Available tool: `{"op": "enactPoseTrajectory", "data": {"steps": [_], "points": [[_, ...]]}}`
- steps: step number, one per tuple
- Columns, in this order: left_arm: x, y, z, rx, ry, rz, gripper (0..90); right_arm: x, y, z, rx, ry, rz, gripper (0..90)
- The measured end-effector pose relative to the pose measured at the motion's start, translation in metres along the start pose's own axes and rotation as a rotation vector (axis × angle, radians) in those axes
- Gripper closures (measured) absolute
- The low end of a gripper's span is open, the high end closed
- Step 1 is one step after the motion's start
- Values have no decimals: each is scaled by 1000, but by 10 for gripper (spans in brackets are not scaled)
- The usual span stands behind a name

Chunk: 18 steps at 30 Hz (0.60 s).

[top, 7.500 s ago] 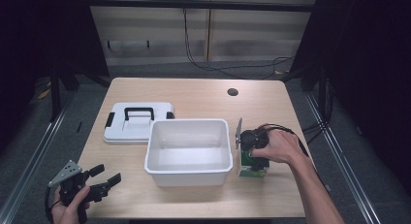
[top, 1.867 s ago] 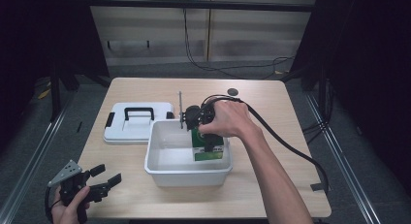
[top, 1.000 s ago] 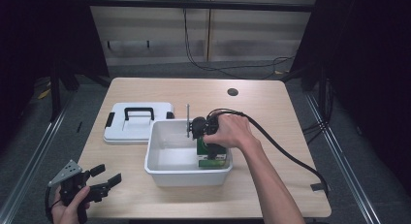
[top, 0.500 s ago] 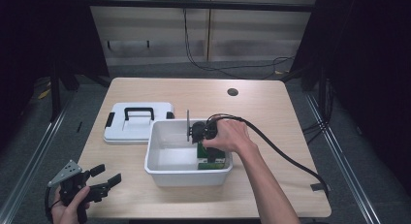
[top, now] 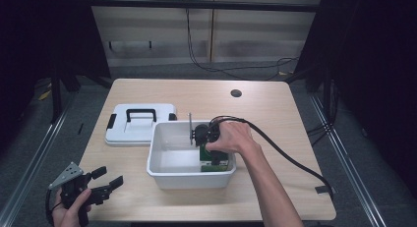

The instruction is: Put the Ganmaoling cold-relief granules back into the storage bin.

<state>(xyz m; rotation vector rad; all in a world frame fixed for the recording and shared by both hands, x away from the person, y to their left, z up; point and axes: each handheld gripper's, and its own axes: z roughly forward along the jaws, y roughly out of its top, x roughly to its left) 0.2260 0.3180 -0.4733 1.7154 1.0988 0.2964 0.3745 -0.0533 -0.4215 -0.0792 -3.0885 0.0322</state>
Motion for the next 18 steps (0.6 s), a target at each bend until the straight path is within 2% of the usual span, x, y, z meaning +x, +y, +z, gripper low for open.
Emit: {"op": "enactPoseTrajectory", "data": {"steps": [9,18], "points": [[0,0,0,-3,1,2,161,1,-2,-3,-12,2,-11,105],[0,0,2,4,2,2,161,1,-9,-20,-45,-1,8,102]]}}
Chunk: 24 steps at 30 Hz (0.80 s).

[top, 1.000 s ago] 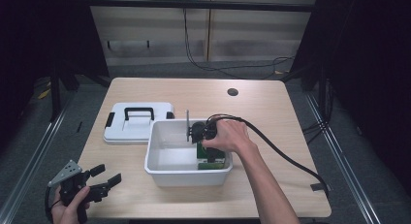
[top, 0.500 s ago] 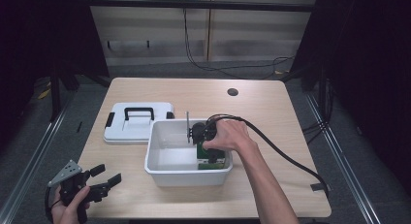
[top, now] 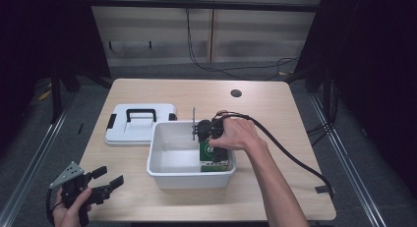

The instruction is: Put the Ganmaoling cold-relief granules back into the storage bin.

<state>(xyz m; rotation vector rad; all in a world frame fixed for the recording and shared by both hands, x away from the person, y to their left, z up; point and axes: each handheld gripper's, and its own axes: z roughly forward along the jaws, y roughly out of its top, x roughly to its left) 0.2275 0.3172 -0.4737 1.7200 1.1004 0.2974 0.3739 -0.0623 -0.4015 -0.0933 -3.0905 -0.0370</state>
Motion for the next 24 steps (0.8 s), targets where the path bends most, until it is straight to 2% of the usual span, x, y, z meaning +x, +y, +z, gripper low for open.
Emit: {"op": "enactPoseTrajectory", "data": {"steps": [11,16,17,18,19,20,22,24], "points": [[1,0,2,2,-3,-6,161,2,-6,-17,-83,0,6,109],[0,0,2,2,-6,-2,161,4,-9,-22,-89,-7,18,120],[0,0,2,1,-6,-3,161,4,-10,-24,-98,-4,24,121],[1,0,1,1,-4,1,161,5,-13,-28,-130,-9,34,121],[1,0,0,0,-4,2,161,5,-13,-28,-130,-9,34,121],[1,0,0,-2,-1,-1,161,5,-16,-32,-169,-3,38,126],[0,0,0,1,0,7,161,5,-17,-33,-175,-4,51,129],[0,0,0,-1,-5,7,161,5,-20,-37,-205,-13,68,130]]}}
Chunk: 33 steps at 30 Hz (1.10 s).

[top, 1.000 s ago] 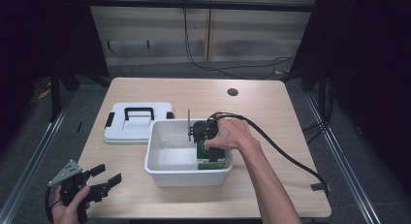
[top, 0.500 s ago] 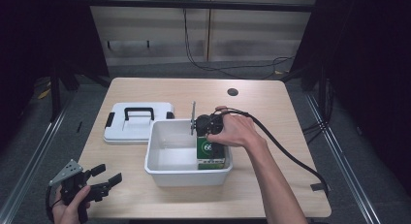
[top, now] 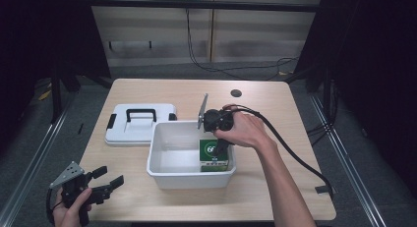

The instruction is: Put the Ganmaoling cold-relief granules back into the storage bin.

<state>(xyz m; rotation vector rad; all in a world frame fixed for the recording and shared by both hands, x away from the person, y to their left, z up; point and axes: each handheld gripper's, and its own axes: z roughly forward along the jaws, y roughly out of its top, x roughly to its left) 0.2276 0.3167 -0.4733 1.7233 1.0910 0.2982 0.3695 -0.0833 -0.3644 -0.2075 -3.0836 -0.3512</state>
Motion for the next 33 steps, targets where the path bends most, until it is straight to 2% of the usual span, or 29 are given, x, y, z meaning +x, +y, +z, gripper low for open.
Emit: {"op": "enactPoseTrajectory", "data": {"steps": [2,5,6,7,8,10,18,20,24,25,26,30,31,33], "points": [[0,0,0,0,0,0,161,0,-4,-5,-41,-14,21,129],[1,0,0,3,1,-4,161,0,-8,-8,-73,-17,31,130],[1,0,0,2,2,-7,161,1,-11,-9,-86,-37,41,131],[1,0,0,0,5,-4,161,1,-11,-9,-86,-37,41,131],[1,0,0,0,4,0,161,2,-13,-11,-91,-42,59,132],[0,0,1,4,1,1,161,3,-17,-13,-133,-59,78,132],[0,0,1,3,4,-8,161,8,-30,-22,-243,-86,114,132],[0,0,1,6,5,3,161,10,-34,-24,-274,-95,116,132],[0,0,0,2,6,-2,161,13,-38,-25,-295,-100,134,133],[0,-1,0,3,7,-3,161,14,-41,-25,-318,-106,127,133],[0,0,0,3,6,-3,161,14,-41,-25,-318,-106,127,133],[0,0,0,2,5,-3,161,16,-50,-25,-369,-132,158,133],[0,0,0,2,6,-3,161,17,-55,-24,-390,-130,169,133],[0,0,0,2,6,-4,161,18,-58,-24,-397,-127,170,135]]}}
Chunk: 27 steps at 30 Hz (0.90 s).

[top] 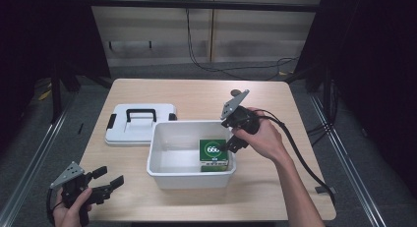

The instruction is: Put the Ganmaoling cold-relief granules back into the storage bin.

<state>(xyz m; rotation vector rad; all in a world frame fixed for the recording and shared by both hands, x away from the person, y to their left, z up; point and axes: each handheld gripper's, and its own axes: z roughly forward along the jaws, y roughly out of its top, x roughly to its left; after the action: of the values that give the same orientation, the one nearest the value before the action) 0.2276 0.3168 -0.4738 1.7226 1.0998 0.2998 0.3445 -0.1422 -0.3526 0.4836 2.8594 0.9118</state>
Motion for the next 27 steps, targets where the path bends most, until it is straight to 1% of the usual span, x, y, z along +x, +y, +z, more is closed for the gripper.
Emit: {"op": "enactPoseTrajectory", "data": {"steps": [1,2,4,7,9,11,12,13,15,16,17,20,21,23,24,26,27], "points": [[0,0,0,0,1,0,161,0,-2,-1,-3,-5,1,134],[0,0,0,-1,2,-4,161,1,-5,-2,-6,-20,11,134],[0,0,0,-2,6,-3,161,2,-8,-2,-7,-30,26,135],[0,0,-1,-3,7,0,161,3,-13,-4,-28,-35,39,136],[0,0,-1,-4,8,-2,161,5,-20,-10,-53,-40,50,143],[0,0,0,-3,5,-5,161,5,-21,-12,-55,-42,49,144],[0,0,0,-2,4,-5,161,6,-24,-14,-63,-49,56,144],[0,0,0,-1,7,1,161,7,-26,-16,-74,-57,66,144],[0,0,0,-1,6,-3,161,10,-34,-23,-106,-97,75,147],[0,0,0,0,6,-5,161,10,-34,-23,-106,-97,75,147],[0,0,0,1,8,-5,161,10,-37,-25,-114,-110,75,158],[0,0,0,-1,8,-5,161,16,-45,-29,-130,-165,85,162],[0,0,0,-1,8,-7,161,17,-48,-31,-129,-174,92,163],[0,0,0,-2,8,-7,161,19,-54,-34,-147,-188,109,163],[0,0,-1,-3,10,-3,161,20,-57,-36,-162,-196,123,164],[0,0,0,-1,10,-4,161,21,-63,-40,-195,-220,145,164],[0,0,0,-1,11,-8,161,22,-65,-42,-208,-224,151,164]]}}
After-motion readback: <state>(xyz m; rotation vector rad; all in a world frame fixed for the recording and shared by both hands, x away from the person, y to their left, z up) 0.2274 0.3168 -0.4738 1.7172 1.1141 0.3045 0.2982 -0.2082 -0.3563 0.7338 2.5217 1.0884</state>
